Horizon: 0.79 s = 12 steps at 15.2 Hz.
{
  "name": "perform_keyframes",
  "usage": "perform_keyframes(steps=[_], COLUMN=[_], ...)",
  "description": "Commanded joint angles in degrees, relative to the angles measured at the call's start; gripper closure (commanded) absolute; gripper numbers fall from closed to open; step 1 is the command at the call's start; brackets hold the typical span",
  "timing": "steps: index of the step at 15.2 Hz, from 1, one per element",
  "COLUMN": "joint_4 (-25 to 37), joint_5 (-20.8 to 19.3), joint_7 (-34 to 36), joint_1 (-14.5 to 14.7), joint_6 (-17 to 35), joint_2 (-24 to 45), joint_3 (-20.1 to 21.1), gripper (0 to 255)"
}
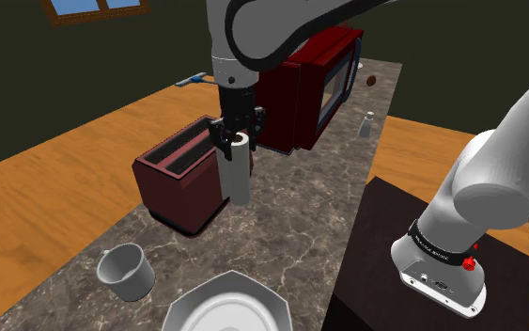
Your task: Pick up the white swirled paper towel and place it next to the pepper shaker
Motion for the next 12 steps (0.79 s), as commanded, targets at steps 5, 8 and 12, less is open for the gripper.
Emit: perform_keyframes(steps=[5,8,12], joint_4=[3.4,5.3,8.0], joint_5=[0.2,0.3,0.3], joint_7=[0.1,0.2,0.3], joint_1=[-0.1,-0.1,-0.2], joint_6=[-4.7,-7.0,-10.0], joint_2=[-1.3,-1.8,-2.2], joint_3=[-0.3,-0.4,-0.6], gripper=[255,255,255])
